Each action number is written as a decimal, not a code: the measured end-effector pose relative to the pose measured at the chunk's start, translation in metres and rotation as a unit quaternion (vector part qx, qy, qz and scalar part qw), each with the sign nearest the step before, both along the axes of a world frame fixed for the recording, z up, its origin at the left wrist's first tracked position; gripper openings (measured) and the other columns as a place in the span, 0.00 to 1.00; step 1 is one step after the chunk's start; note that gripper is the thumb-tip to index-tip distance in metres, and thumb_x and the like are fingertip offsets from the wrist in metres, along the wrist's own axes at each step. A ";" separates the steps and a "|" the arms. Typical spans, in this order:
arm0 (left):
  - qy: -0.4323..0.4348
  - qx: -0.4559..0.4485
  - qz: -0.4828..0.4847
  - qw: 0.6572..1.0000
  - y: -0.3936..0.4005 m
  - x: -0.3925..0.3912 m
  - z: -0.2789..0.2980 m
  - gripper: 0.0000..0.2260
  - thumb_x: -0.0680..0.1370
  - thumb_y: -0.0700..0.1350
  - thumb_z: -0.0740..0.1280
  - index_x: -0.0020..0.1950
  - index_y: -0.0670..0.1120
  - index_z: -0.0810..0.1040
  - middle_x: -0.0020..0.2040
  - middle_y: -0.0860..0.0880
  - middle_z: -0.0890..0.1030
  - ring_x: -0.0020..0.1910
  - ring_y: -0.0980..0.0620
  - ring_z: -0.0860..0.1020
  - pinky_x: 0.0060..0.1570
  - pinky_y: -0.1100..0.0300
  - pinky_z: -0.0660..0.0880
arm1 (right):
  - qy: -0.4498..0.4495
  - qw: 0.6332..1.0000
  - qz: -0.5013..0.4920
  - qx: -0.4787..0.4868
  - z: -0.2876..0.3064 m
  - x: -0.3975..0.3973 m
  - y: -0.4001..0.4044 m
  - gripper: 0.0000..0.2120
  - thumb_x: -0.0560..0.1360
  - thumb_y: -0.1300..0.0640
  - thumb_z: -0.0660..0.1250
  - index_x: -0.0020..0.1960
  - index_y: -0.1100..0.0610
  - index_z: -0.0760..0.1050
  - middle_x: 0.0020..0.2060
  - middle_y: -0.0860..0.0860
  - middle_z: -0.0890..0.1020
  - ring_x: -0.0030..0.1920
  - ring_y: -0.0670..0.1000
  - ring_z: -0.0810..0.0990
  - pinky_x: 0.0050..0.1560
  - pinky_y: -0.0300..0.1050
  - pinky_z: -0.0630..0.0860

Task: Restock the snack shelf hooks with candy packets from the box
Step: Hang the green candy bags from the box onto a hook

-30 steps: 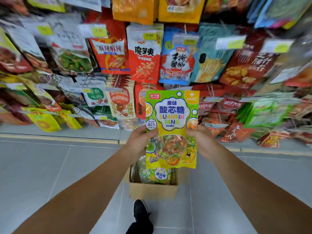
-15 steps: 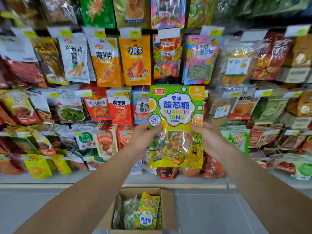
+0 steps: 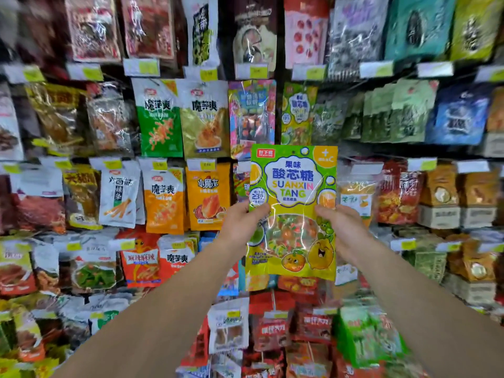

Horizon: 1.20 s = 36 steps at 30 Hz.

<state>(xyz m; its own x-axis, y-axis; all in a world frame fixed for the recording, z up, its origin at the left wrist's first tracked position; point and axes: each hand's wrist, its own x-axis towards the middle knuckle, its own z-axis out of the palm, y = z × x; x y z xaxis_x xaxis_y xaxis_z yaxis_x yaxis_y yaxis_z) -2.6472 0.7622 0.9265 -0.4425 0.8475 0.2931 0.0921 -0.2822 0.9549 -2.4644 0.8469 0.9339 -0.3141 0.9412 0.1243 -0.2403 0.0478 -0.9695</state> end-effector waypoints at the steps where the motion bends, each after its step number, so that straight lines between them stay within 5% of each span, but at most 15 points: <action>1: -0.005 0.006 -0.002 1.000 0.010 -0.003 0.008 0.24 0.72 0.56 0.73 0.57 0.39 0.78 0.56 0.49 0.80 0.57 0.52 0.77 0.59 0.56 0.71 | 0.004 1.000 -0.003 0.006 0.008 -0.003 0.010 0.36 0.75 0.56 0.71 0.77 0.58 0.56 0.74 0.55 0.64 0.73 0.56 0.63 0.74 0.56 0.59; 5: -0.008 0.024 -0.029 0.999 0.040 -0.019 0.034 0.06 0.78 0.46 0.69 0.41 0.47 0.78 0.39 0.56 0.81 0.43 0.57 0.78 0.48 0.58 0.70 | 0.009 0.999 -0.031 0.021 0.028 -0.020 0.042 0.37 0.69 0.52 0.76 0.73 0.57 0.64 0.70 0.54 0.71 0.69 0.57 0.71 0.71 0.62 0.65; 7: -0.004 0.037 -0.043 0.998 0.051 -0.025 0.048 0.11 0.79 0.43 0.67 0.39 0.53 0.72 0.39 0.57 0.76 0.41 0.57 0.75 0.50 0.58 0.66 | -0.008 0.998 -0.054 0.039 0.039 -0.032 0.064 0.37 0.62 0.48 0.79 0.67 0.56 0.72 0.63 0.55 0.78 0.61 0.57 0.78 0.65 0.61 0.72; 9: 0.003 0.062 -0.038 0.997 0.068 -0.036 0.060 0.13 0.79 0.42 0.67 0.38 0.54 0.69 0.38 0.60 0.72 0.40 0.58 0.73 0.49 0.60 0.65 | -0.050 0.992 -0.086 0.076 0.050 -0.043 0.084 0.21 0.65 0.52 0.76 0.55 0.59 0.80 0.47 0.57 0.84 0.47 0.57 0.82 0.53 0.53 0.78; 11: 0.016 0.047 -0.036 0.998 0.088 -0.048 0.067 0.10 0.79 0.43 0.67 0.40 0.55 0.72 0.40 0.60 0.75 0.43 0.57 0.76 0.50 0.60 0.65 | -0.117 0.975 -0.141 0.122 0.062 -0.052 0.099 0.10 0.66 0.54 0.74 0.44 0.58 0.81 0.38 0.57 0.84 0.41 0.56 0.82 0.45 0.52 0.77; 13: 0.037 0.045 -0.025 0.998 0.106 -0.061 0.071 0.02 0.79 0.46 0.68 0.47 0.52 0.80 0.48 0.54 0.82 0.55 0.50 0.79 0.53 0.58 0.67 | -0.156 0.962 -0.166 0.152 0.074 -0.060 0.106 0.15 0.60 0.50 0.72 0.44 0.56 0.78 0.36 0.55 0.85 0.40 0.57 0.84 0.44 0.55 0.80; 14: 0.032 0.052 -0.022 0.998 0.113 -0.063 0.075 0.06 0.78 0.48 0.69 0.53 0.49 0.81 0.55 0.52 0.82 0.60 0.48 0.77 0.55 0.56 0.68 | -0.163 0.955 -0.179 0.171 0.081 -0.065 0.113 0.15 0.60 0.50 0.72 0.44 0.55 0.76 0.36 0.52 0.84 0.41 0.55 0.83 0.47 0.55 0.81; 16: 0.014 0.060 -0.026 0.998 0.129 -0.068 0.085 0.18 0.77 0.50 0.69 0.65 0.46 0.76 0.63 0.52 0.77 0.67 0.48 0.72 0.61 0.54 0.67 | -0.186 0.938 -0.203 0.213 0.097 -0.072 0.125 0.10 0.66 0.56 0.72 0.43 0.52 0.71 0.37 0.46 0.81 0.43 0.50 0.80 0.52 0.48 0.77; 19: 0.002 0.068 -0.045 0.997 0.151 -0.080 0.099 0.06 0.79 0.46 0.67 0.54 0.52 0.73 0.46 0.60 0.73 0.55 0.52 0.70 0.55 0.57 0.63 | -0.255 0.883 -0.251 0.304 0.121 -0.075 0.146 0.18 0.62 0.50 0.71 0.51 0.51 0.73 0.47 0.48 0.81 0.48 0.49 0.80 0.54 0.46 0.77; 22: 0.015 0.086 -0.021 0.996 0.170 -0.084 0.112 0.04 0.80 0.45 0.67 0.52 0.46 0.77 0.49 0.57 0.74 0.53 0.50 0.71 0.54 0.58 0.61 | -0.339 0.825 -0.260 0.370 0.144 -0.072 0.167 0.26 0.65 0.52 0.73 0.62 0.52 0.73 0.57 0.51 0.77 0.57 0.52 0.77 0.58 0.47 0.74; 25: 0.023 0.100 -0.005 0.995 0.191 -0.079 0.122 0.15 0.79 0.44 0.67 0.35 0.53 0.68 0.37 0.58 0.69 0.40 0.52 0.70 0.51 0.58 0.62 | -0.388 0.770 -0.264 0.433 0.165 -0.071 0.184 0.28 0.70 0.55 0.70 0.69 0.55 0.69 0.63 0.56 0.74 0.63 0.57 0.74 0.61 0.49 0.73; 28: 0.035 0.093 0.019 0.995 0.218 -0.076 0.128 0.15 0.79 0.44 0.69 0.35 0.54 0.69 0.37 0.58 0.71 0.37 0.57 0.70 0.48 0.56 0.64 | -0.419 0.727 -0.271 0.471 0.180 -0.068 0.203 0.26 0.71 0.51 0.67 0.68 0.53 0.69 0.62 0.55 0.74 0.62 0.60 0.75 0.59 0.53 0.75; 31: 0.045 0.085 0.036 0.995 0.250 -0.071 0.131 0.18 0.77 0.46 0.69 0.33 0.53 0.64 0.35 0.54 0.67 0.35 0.55 0.66 0.34 0.56 0.59 | -0.436 0.691 -0.274 0.508 0.198 -0.062 0.225 0.29 0.71 0.51 0.65 0.71 0.55 0.66 0.67 0.54 0.70 0.65 0.60 0.72 0.62 0.54 0.74; 36: 0.034 0.090 0.055 0.994 0.275 -0.053 0.144 0.19 0.77 0.45 0.69 0.32 0.52 0.63 0.33 0.55 0.66 0.34 0.55 0.65 0.35 0.56 0.59 | -0.452 0.644 -0.273 0.553 0.228 -0.059 0.258 0.33 0.75 0.53 0.65 0.77 0.55 0.57 0.76 0.52 0.60 0.72 0.59 0.63 0.69 0.52 0.67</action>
<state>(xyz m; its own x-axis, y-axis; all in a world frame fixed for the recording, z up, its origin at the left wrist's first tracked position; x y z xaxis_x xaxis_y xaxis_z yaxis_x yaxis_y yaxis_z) -2.7006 1.0367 1.0702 -0.5035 0.7262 0.4681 0.1935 -0.4333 0.8803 -2.5239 1.1047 1.1616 -0.3881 0.4342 0.8129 0.7445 0.6677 -0.0012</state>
